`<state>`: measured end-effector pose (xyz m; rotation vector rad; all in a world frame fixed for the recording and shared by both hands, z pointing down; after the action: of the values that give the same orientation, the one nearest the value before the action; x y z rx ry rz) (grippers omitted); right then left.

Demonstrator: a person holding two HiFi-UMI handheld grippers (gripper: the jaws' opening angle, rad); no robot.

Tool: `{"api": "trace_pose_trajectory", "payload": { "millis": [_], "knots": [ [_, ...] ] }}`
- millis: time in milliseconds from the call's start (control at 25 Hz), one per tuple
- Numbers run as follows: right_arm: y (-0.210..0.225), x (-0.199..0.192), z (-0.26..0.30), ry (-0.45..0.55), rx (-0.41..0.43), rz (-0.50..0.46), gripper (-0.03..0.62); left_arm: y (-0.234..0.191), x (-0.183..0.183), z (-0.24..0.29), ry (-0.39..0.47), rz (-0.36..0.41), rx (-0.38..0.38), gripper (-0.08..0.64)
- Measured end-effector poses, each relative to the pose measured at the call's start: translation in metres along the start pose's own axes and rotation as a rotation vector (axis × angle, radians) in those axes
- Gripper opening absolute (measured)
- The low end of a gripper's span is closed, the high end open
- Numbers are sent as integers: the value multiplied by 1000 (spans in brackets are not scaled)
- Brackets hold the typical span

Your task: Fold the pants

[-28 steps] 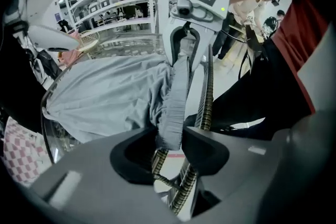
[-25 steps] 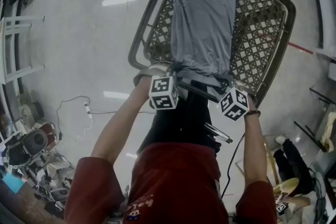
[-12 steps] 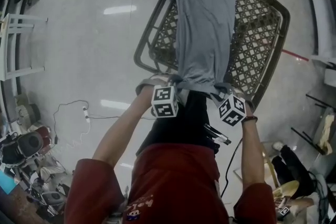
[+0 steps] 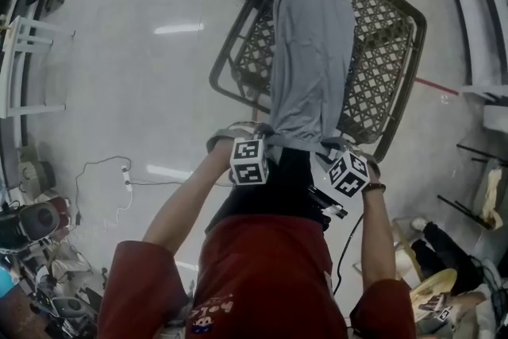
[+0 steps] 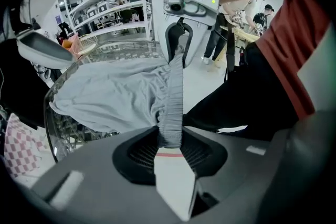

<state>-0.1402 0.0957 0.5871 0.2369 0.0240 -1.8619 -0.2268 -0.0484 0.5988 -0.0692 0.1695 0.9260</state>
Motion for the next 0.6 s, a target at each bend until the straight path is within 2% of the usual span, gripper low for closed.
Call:
{"api": "trace_pose_trajectory", "payload": {
  "millis": [200,480,600],
  "knots": [
    [11,6,-21,27,-50,25,115,-20,6,-22,20,-9,58,132],
    [52,19,-57,59,-127,27,115,-66,20,-54,35,11,169,132],
    [68,24,-72,79,-146,31,115,-79,25,-60,32,9,177,132]
  ]
}}
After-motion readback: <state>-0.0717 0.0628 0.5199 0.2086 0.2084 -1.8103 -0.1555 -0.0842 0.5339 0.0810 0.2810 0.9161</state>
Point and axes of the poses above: the fingertips, and each gripper's own axes: z forward along the fingers, y to its right, x out of its top, the point moved 7 cm from there along -z, backward along the fingers, and after that the axes turned 14 degrees about -y, right-handed, at the moved point
